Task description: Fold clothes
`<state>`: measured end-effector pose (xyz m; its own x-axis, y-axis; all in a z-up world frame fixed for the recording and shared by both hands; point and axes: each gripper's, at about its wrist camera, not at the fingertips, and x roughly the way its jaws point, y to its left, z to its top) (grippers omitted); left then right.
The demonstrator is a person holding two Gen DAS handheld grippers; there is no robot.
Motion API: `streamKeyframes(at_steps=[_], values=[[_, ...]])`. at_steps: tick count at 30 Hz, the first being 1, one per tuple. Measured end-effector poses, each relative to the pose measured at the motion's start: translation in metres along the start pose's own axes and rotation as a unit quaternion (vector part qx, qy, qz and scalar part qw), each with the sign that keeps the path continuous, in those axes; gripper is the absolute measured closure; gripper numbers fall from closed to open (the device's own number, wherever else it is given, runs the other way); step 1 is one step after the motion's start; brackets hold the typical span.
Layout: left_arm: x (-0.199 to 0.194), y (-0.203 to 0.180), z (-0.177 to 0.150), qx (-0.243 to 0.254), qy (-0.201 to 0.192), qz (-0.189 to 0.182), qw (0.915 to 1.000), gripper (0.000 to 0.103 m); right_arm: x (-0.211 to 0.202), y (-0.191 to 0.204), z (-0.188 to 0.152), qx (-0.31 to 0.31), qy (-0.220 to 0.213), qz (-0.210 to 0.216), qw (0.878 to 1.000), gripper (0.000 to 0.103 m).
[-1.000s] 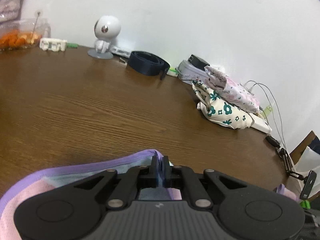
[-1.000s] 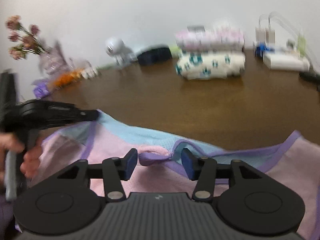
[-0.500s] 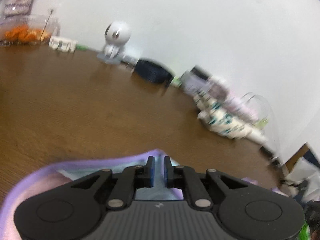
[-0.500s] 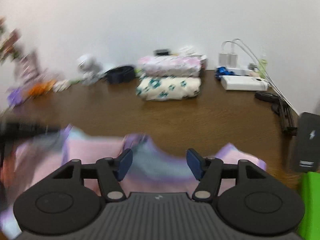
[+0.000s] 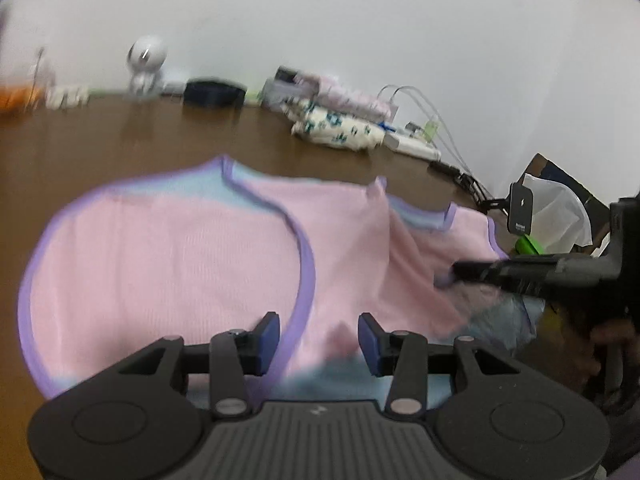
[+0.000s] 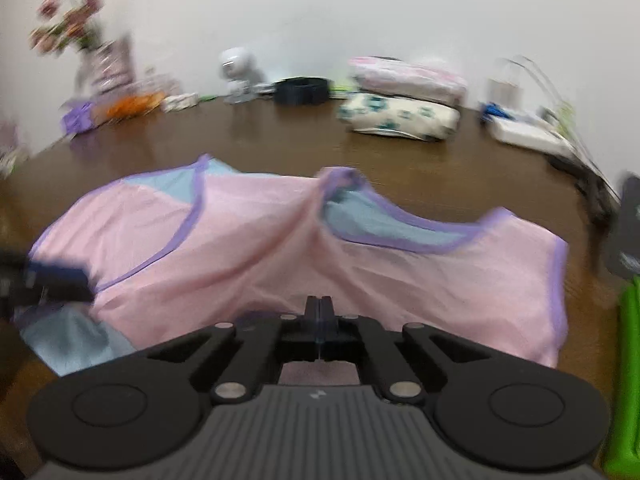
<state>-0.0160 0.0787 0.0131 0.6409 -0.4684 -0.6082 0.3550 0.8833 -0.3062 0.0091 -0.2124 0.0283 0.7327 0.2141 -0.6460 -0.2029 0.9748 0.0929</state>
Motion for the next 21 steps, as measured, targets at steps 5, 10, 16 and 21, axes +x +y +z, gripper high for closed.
streamKeyframes(at_steps=[5,10,16,21], values=[[-0.005,0.007,-0.004,0.001,-0.010,-0.001,1.0000,0.061,0.004,0.001,0.005,0.059,-0.002,0.048,0.997,0.051],[-0.005,0.001,-0.008,0.018,-0.018,0.002,0.9997,0.061,0.032,0.017,0.008,0.094,0.022,0.062,0.993,0.102],[-0.005,0.003,-0.011,0.023,-0.027,-0.003,0.9994,0.061,-0.011,-0.035,0.014,0.202,-0.041,0.140,0.969,0.103],[-0.005,0.004,-0.012,0.030,-0.031,-0.005,0.9990,0.060,-0.008,-0.048,0.002,0.213,-0.017,0.101,0.972,0.071]])
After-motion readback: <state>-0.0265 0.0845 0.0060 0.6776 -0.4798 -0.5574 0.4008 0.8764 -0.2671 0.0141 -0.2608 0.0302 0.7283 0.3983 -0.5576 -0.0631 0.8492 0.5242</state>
